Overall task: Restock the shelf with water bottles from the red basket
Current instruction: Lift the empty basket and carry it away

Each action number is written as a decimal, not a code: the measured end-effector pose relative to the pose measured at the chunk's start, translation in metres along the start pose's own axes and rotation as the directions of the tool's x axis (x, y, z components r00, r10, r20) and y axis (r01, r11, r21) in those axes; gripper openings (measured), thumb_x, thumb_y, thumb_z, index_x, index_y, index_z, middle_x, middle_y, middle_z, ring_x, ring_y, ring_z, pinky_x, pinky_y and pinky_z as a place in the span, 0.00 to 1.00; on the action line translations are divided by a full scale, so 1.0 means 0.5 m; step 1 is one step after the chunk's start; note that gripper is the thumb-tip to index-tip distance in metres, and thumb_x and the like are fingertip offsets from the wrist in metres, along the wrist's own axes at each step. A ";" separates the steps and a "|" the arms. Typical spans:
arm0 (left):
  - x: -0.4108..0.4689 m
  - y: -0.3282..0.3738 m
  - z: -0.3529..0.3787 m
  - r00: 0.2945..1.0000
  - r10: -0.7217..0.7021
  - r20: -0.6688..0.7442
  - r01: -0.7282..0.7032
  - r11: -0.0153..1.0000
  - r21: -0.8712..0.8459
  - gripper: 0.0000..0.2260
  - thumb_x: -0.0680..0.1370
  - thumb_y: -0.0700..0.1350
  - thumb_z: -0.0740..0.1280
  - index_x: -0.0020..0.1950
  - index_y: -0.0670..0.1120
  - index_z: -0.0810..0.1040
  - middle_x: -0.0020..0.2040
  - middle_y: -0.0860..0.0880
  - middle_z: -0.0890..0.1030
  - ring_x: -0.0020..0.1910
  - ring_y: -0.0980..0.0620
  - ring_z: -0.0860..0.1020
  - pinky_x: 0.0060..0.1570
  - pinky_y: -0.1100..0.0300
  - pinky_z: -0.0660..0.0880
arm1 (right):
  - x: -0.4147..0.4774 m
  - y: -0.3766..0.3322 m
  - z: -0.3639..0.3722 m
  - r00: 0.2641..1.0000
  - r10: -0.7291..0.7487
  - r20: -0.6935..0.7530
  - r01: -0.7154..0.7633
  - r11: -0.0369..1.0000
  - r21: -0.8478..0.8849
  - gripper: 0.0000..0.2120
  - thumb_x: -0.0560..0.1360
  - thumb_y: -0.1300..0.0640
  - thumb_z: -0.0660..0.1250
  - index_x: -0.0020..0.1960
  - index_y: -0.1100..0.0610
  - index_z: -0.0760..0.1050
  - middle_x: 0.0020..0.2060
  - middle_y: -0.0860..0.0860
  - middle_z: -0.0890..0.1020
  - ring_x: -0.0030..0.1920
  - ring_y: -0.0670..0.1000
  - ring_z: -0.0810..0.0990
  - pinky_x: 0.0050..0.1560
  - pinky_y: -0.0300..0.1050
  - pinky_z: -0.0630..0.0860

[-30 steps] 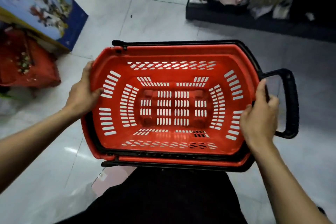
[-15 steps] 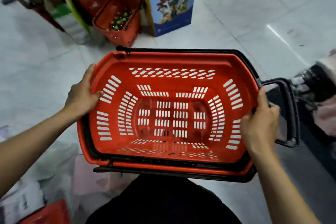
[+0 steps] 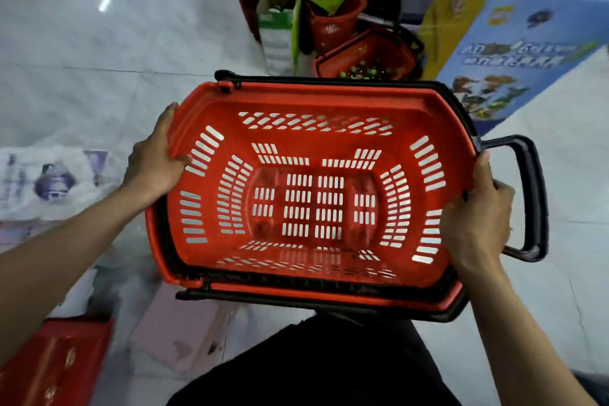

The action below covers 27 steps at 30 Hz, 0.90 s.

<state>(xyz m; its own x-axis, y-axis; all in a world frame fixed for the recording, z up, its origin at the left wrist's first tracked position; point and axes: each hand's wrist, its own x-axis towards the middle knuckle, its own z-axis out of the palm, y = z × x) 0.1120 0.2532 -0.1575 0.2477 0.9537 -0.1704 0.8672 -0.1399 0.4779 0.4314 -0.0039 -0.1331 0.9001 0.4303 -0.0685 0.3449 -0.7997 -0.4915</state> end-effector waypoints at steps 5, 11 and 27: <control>0.196 -0.004 -0.024 0.993 -0.115 -0.032 0.114 0.993 -0.023 0.36 0.75 0.41 0.69 0.77 0.61 0.55 0.65 0.40 0.78 0.60 0.35 0.78 0.60 0.46 0.74 | 0.193 -0.175 0.110 0.995 -0.073 0.073 0.074 0.997 -0.011 0.34 0.76 0.61 0.59 0.78 0.43 0.53 0.62 0.63 0.70 0.58 0.68 0.74 0.56 0.62 0.72; 0.407 -0.042 -0.125 0.957 -0.270 -0.108 0.262 0.962 -0.081 0.36 0.76 0.40 0.68 0.77 0.60 0.55 0.66 0.43 0.78 0.60 0.37 0.78 0.59 0.48 0.73 | 0.376 -0.463 0.235 0.963 -0.194 0.184 0.193 0.981 0.028 0.36 0.74 0.64 0.58 0.78 0.45 0.55 0.65 0.64 0.68 0.61 0.69 0.72 0.56 0.63 0.71; 1.014 -0.464 -0.442 0.830 -0.513 -0.217 0.471 0.854 -0.218 0.33 0.78 0.46 0.67 0.77 0.61 0.53 0.68 0.43 0.76 0.59 0.37 0.79 0.58 0.40 0.76 | 0.562 -1.340 0.711 0.807 -0.509 0.300 0.502 0.858 0.106 0.34 0.73 0.65 0.61 0.78 0.53 0.59 0.66 0.67 0.70 0.65 0.67 0.70 0.65 0.58 0.67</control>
<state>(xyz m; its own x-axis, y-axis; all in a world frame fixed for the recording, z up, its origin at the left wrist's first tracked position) -0.0589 0.8280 -0.1644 -0.3336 0.9214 -0.1995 0.7634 0.3882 0.5163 0.3586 0.8017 -0.1318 0.4706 0.8799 -0.0651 0.7200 -0.4256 -0.5481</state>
